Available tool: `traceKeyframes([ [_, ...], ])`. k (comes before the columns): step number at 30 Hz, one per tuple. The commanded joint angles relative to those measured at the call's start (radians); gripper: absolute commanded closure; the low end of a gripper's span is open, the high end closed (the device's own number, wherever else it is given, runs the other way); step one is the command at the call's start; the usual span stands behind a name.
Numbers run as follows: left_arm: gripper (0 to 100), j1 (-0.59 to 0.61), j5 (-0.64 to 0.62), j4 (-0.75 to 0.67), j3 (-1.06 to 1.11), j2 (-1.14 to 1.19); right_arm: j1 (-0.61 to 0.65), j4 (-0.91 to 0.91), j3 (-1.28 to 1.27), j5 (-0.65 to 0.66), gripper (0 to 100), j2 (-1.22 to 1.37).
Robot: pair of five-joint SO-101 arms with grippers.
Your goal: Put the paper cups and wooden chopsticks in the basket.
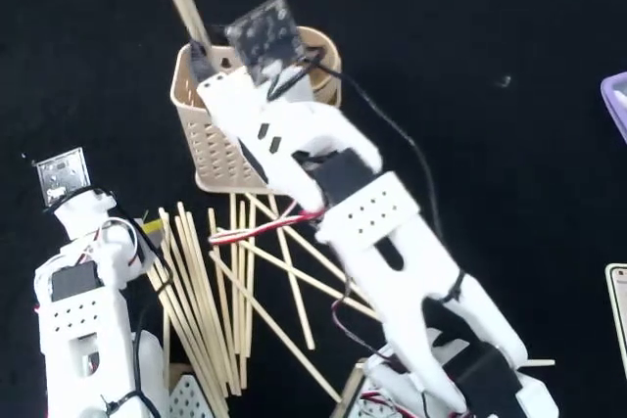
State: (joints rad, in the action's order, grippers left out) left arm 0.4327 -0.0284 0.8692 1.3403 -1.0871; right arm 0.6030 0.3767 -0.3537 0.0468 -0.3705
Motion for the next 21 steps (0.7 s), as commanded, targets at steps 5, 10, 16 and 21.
traceKeyframes([
  [5,71,-0.005,0.002,-0.014,-0.004,-0.014,-0.054,0.644,0.401,-0.063,81.8,-0.147],
  [10,71,-0.004,0.002,-0.014,-0.004,-0.014,-0.078,1.077,0.461,0.058,81.8,-0.325],
  [16,71,-0.004,0.002,-0.014,-0.005,-0.014,-0.411,1.390,0.262,0.388,81.8,-0.472],
  [21,71,-0.008,0.002,-0.014,-0.005,-0.014,-0.850,1.329,-0.142,0.905,81.8,-0.536],
])
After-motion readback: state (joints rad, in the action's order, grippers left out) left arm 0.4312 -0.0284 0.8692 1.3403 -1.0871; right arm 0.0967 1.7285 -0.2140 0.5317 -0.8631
